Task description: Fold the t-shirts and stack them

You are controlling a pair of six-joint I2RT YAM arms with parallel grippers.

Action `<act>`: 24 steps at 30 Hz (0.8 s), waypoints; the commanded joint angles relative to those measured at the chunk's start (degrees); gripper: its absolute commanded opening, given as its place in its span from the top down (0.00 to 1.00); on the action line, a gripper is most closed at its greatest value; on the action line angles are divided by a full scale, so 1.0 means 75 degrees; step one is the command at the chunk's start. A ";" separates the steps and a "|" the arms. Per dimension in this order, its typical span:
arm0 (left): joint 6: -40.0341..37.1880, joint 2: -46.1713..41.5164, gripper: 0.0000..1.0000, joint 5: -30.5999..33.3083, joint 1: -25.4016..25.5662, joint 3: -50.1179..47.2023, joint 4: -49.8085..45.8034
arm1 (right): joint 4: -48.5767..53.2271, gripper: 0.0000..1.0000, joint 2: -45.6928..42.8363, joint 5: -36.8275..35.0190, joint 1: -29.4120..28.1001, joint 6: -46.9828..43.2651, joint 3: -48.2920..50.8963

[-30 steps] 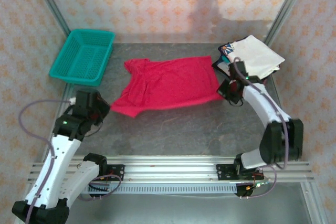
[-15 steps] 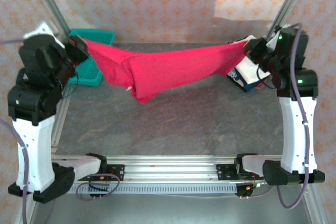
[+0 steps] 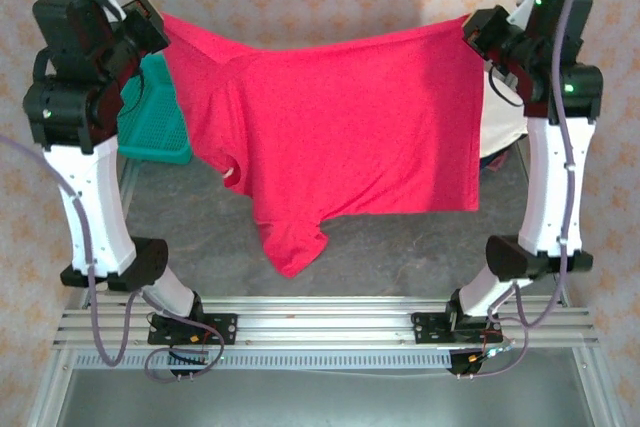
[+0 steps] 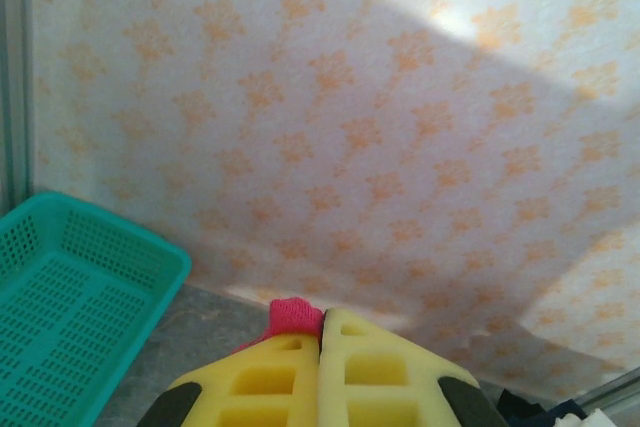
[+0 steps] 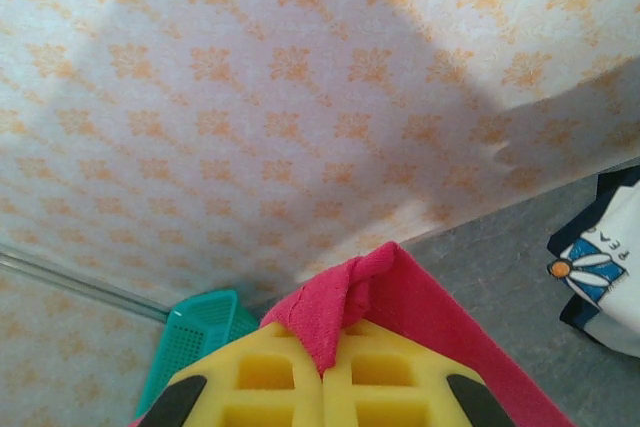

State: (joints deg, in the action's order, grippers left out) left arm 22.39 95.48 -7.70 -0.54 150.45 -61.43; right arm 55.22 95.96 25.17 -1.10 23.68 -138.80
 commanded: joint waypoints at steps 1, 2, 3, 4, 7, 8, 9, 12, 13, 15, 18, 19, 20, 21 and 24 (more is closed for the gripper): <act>-0.0011 0.0587 1.00 -0.0841 -0.0453 0.0622 0.0692 | -0.0295 1.00 0.0747 0.0256 0.0167 -0.0223 -0.0888; 0.0144 0.0883 1.00 -0.1050 -0.0571 0.0890 0.0860 | -0.0382 1.00 0.1013 0.0209 0.0209 -0.0189 -0.1100; 0.0366 0.1135 0.99 -0.1239 -0.0677 0.1146 0.1080 | -0.0561 1.00 0.1280 0.0317 0.0275 -0.0079 -0.1266; 0.0567 0.1323 0.99 -0.1454 -0.0779 0.1306 0.1353 | -0.0798 1.00 0.1482 0.0460 0.0346 0.0030 -0.1366; 0.1330 0.1728 0.99 -0.1868 -0.1034 0.1541 0.2236 | -0.1415 1.00 0.2047 0.0667 0.0563 0.0478 -0.1680; 0.1478 0.1792 0.99 -0.1983 -0.1123 0.1561 0.2494 | -0.1625 1.00 0.2214 0.0801 0.0668 0.0670 -0.1798; 0.1551 0.1812 0.99 -0.2114 -0.1175 0.1561 0.2732 | -0.1795 1.00 0.2351 0.0906 0.0767 0.0846 -0.1904; 0.1698 0.1812 0.98 -0.2448 -0.1420 0.1659 0.3130 | -0.2130 1.00 0.2474 0.1149 0.0985 0.1120 -0.1977; 0.1712 0.1803 0.98 -0.2565 -0.1502 0.1674 0.3145 | -0.2111 1.00 0.2447 0.1236 0.1029 0.1121 -0.1950; 0.1538 0.1703 0.98 -0.2898 -0.1629 0.1671 0.2937 | -0.1930 1.00 0.2356 0.1471 0.1057 0.0966 -0.1738; 0.0770 0.1434 0.98 -0.3478 -0.1596 0.1497 0.2068 | -0.1582 1.00 0.1875 0.1895 0.1051 0.0577 -0.0750; 0.0560 0.1281 0.98 -0.3550 -0.1553 0.1300 0.1628 | -0.1529 1.00 0.1614 0.1946 0.1057 0.0448 -0.0183; 0.0306 0.1013 0.99 -0.3585 -0.1480 0.0846 0.1190 | -0.1549 1.00 0.1252 0.1951 0.1058 0.0312 0.0662; 0.0089 0.0659 0.99 -0.3633 -0.1368 0.0110 0.0876 | -0.1701 1.00 0.0794 0.1946 0.1058 0.0231 0.1606; -0.0257 -0.1221 1.00 -0.3314 -0.0793 -0.3580 0.1146 | -0.2802 1.00 -0.0766 0.1953 0.1052 0.0278 0.4993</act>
State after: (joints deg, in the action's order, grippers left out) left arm 25.87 95.94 -32.29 -9.43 139.31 -49.69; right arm 39.35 98.13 39.29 5.85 27.20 -115.35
